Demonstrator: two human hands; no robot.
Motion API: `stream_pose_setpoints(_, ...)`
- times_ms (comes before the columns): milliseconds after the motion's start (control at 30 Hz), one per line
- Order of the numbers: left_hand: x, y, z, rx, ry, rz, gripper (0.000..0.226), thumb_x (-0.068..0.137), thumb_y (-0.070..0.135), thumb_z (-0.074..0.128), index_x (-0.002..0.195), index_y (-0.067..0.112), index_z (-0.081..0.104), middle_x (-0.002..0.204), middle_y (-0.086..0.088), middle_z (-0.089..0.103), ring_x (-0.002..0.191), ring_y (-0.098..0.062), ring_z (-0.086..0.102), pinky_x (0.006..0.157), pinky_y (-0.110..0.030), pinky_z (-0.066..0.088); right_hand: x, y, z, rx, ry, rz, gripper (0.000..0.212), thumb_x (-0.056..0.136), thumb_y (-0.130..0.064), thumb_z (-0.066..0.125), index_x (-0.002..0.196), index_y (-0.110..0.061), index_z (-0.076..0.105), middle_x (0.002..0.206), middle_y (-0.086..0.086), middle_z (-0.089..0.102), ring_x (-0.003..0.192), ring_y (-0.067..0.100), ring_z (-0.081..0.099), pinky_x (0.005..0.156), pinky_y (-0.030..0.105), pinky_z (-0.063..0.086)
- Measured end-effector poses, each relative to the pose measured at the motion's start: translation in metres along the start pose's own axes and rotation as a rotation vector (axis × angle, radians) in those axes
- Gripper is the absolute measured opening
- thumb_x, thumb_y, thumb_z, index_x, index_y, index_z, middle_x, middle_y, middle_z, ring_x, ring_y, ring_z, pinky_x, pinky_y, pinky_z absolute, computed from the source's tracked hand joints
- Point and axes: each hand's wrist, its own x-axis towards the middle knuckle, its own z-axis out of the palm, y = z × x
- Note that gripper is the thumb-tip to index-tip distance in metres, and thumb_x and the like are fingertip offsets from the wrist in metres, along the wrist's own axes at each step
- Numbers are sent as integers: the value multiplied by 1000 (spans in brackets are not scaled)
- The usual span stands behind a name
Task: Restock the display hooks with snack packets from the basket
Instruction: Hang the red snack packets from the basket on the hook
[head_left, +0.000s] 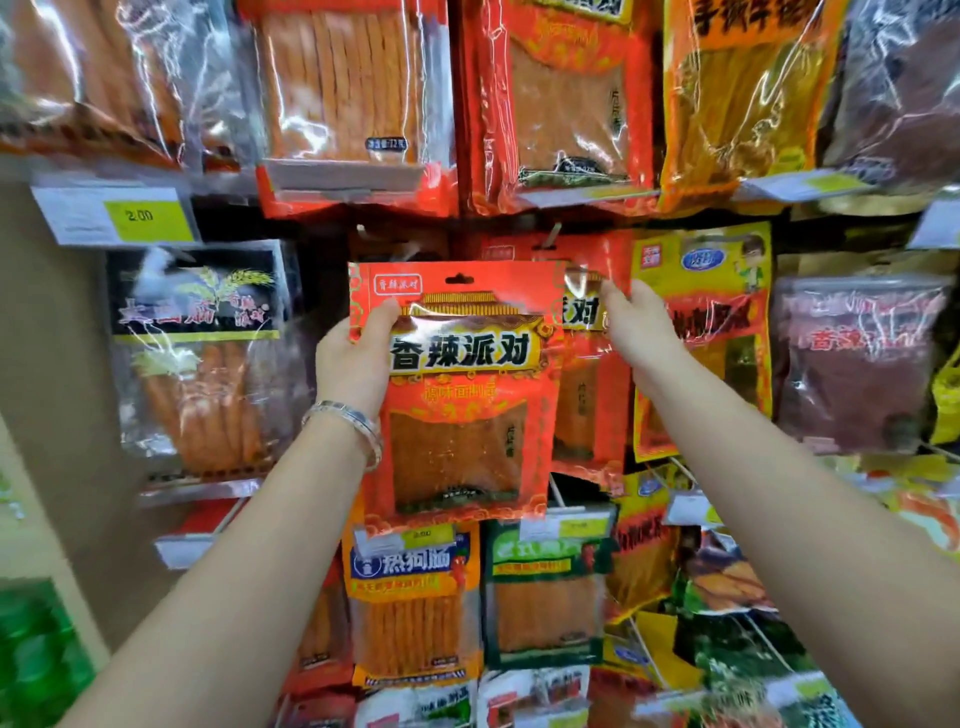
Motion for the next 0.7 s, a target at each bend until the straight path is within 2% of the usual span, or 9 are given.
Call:
stream_pose_setpoints(100,0,0,4,-14,-9,-17,16,68,49,66,63,35,71,74,-1,70,72,-25,68,69,-50,57,0,6,-1,-124,-96,36,47,103,-28,32,140,-1,36,145,15,41,136,30,34,101,29,29)
stream_pose_setpoints(200,-3,0,10,-15,-29,-26,16,68,48,66,66,34,72,72,1,72,71,-23,70,69,-49,57,-5,15,-4,-185,-55,-84,51,101,-29,38,145,-5,30,150,11,35,139,21,28,105,22,22)
stream_pose_setpoints(267,-6,1,16,-6,-33,-23,18,67,48,65,66,32,73,74,-1,72,75,-27,70,72,-50,56,-14,15,-6,-144,60,-215,46,99,-31,43,140,-10,39,139,7,43,130,13,34,98,16,23)
stream_pose_setpoints(333,-10,2,22,-10,-58,-32,19,66,48,66,68,31,74,83,-6,73,83,-30,70,74,-50,56,-20,11,-8,-39,101,-278,28,97,-37,43,118,-23,55,113,-5,52,114,11,45,90,18,30)
stream_pose_setpoints(367,-12,2,25,-22,-71,-38,19,66,48,66,69,30,74,85,-7,74,83,-30,70,74,-48,57,-22,8,-8,39,73,-247,20,95,-43,42,102,-31,57,99,-11,54,102,11,52,86,24,35)
stream_pose_setpoints(433,-14,3,30,-43,-84,-38,20,66,48,67,70,30,73,84,-5,73,84,-30,70,75,-48,57,-27,-2,-10,218,-21,-135,31,86,-62,40,84,-36,57,81,-19,56,83,7,56,80,31,41)
stream_pose_setpoints(567,-18,8,41,-18,-100,-7,23,65,51,66,71,31,73,92,-9,73,96,-36,66,85,-57,51,-29,-6,-12,364,-91,-85,61,77,-73,39,115,-32,63,107,-20,66,105,3,59,97,31,42)
stream_pose_setpoints(633,-19,10,46,25,-115,22,22,68,50,65,71,29,71,90,-10,72,91,-34,67,86,-58,50,-28,-6,-13,323,-58,-168,37,83,-58,54,105,-31,66,98,-17,69,99,6,62,92,35,47)
stream_pose_setpoints(700,-18,10,51,59,-125,124,8,78,36,67,81,28,65,92,-4,69,89,-24,66,88,-53,51,-25,-6,-14,278,2,-233,9,89,-39,61,88,-31,65,92,-8,70,93,14,66,88,42,51)
